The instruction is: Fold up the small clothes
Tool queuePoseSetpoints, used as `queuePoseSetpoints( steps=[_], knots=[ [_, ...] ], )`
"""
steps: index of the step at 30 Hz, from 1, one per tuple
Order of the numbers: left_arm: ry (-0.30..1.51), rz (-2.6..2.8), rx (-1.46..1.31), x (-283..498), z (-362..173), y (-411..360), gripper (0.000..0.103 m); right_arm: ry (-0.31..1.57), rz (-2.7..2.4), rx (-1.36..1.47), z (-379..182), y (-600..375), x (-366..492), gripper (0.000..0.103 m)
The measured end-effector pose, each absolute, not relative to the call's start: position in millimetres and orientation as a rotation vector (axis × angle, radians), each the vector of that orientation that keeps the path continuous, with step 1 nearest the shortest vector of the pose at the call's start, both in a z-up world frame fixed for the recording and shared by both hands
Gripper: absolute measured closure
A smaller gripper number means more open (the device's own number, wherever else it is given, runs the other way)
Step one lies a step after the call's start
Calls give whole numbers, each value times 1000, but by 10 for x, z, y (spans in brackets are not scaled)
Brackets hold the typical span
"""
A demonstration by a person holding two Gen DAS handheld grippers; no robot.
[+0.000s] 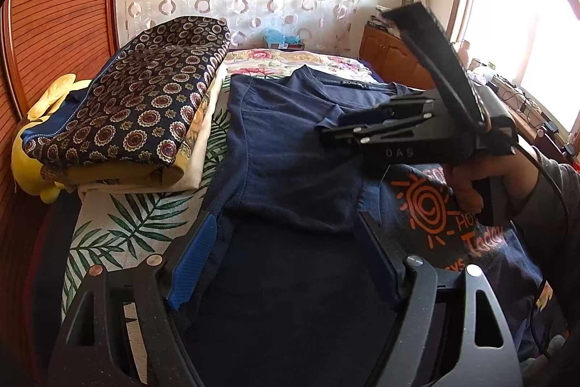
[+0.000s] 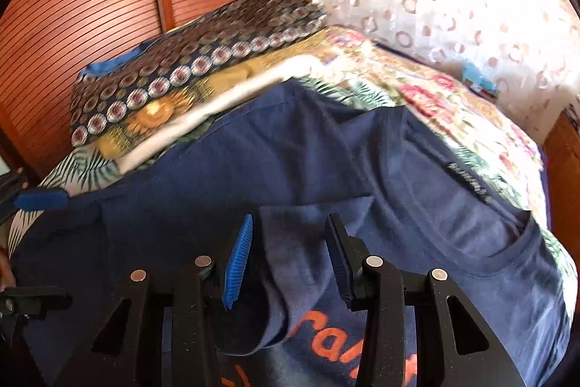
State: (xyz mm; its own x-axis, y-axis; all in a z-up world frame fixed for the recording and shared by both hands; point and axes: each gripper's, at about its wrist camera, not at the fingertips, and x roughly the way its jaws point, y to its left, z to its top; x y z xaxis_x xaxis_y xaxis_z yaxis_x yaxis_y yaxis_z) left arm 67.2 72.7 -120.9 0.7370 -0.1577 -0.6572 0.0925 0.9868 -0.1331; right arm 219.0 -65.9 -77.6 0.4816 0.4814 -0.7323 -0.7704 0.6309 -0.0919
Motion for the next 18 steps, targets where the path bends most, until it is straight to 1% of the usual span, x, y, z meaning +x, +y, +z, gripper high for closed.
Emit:
queuePoseSetpoints(
  steps=[1, 2, 5, 14, 18],
  knots=[
    [732, -137, -94, 675, -1219, 730, 24, 741, 800, -464, -819, -639, 2182, 79],
    [734, -137, -95, 677, -1231, 732, 24, 730, 804, -467, -816, -658, 2188, 82],
    [747, -133, -92, 692, -1267, 732, 24, 735, 797, -435, -820, -724, 2196, 94],
    [743, -137, -82, 681, -1254, 708, 24, 703, 693, -194, -704, -1331, 2271, 95],
    [739, -145, -80, 669, -1237, 672, 24, 690, 663, -140, -699, -1608, 2171, 94]
  ],
)
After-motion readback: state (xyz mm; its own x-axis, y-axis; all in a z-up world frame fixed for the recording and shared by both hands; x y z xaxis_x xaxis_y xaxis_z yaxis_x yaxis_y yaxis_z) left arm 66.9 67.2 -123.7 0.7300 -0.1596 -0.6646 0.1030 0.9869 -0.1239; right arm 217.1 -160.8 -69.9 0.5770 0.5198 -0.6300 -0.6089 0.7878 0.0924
